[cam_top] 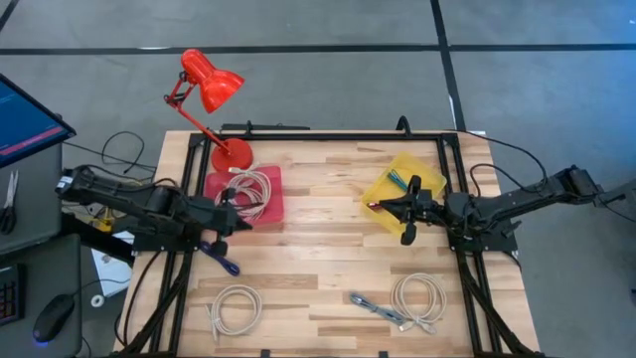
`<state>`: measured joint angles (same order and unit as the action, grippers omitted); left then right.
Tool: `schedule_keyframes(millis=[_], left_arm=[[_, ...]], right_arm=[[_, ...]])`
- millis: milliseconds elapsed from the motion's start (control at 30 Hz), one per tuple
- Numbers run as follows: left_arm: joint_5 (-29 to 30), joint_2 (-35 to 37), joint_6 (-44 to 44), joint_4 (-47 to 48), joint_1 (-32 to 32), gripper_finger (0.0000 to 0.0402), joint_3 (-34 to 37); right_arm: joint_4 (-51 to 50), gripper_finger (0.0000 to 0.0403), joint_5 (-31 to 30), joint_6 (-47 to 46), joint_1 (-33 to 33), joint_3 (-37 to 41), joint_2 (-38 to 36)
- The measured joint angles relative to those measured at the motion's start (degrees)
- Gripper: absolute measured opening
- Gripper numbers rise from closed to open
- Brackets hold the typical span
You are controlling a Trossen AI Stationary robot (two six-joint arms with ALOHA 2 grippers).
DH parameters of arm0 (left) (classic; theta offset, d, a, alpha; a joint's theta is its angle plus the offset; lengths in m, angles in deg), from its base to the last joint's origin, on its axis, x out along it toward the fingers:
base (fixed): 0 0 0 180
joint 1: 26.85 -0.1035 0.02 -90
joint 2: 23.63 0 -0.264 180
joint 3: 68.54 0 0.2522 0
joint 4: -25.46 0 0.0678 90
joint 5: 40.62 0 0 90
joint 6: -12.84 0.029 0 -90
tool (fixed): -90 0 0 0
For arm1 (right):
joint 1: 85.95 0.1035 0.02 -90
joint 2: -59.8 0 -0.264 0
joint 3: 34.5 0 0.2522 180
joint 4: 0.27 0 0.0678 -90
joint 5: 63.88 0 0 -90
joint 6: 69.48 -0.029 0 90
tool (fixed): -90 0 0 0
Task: Pick & Place USB Port
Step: Put the purple USB cable into the yellow bin
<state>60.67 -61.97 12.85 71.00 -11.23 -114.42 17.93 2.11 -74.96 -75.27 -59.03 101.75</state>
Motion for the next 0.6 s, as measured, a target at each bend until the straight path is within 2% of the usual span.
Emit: schedule_keyframes(millis=[267,600], left_arm=[[0.0,-1.6,-3.5,3.8,7.9,0.0003,-2.2],[-0.4,-12.1,-7.5,4.5,14.6,0.0005,-2.3]], right_arm=[[0.0,0.0008,0.0,-0.1,0.0,0.0,0.0],[0.0,0.0008,0.0,-2.1,0.0,0.0,0.0]])
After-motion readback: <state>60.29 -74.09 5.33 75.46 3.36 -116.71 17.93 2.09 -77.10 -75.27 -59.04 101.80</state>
